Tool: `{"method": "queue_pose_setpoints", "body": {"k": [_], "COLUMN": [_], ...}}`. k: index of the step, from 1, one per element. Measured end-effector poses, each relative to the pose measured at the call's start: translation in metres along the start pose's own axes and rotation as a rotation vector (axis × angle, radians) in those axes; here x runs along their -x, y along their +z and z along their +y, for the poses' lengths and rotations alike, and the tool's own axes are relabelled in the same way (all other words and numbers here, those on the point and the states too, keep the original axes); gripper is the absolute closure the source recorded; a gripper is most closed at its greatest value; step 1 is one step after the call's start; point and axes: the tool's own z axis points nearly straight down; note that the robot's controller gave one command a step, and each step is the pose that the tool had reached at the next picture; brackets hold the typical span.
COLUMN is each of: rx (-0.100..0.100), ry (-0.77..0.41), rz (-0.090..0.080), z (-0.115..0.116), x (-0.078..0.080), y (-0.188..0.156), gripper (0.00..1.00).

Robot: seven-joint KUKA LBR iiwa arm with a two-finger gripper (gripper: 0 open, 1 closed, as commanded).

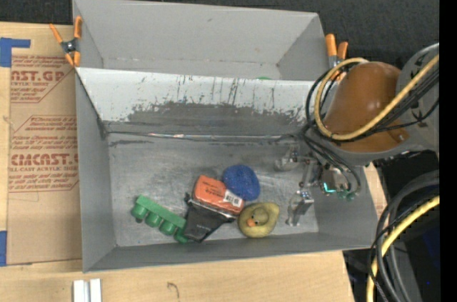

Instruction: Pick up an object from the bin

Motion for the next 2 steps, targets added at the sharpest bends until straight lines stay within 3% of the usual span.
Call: {"method": "queue_pose_setpoints", "body": {"k": [1,2], "rx": [-0.022,-0.022], "ry": [-0.142,-0.142], "rz": [0.006,0.005], "z": [0.0341,0.034], "x": [0.0193,0.0194], "y": [0.0694,0.0696], "gripper": [1.0,1.0]}}
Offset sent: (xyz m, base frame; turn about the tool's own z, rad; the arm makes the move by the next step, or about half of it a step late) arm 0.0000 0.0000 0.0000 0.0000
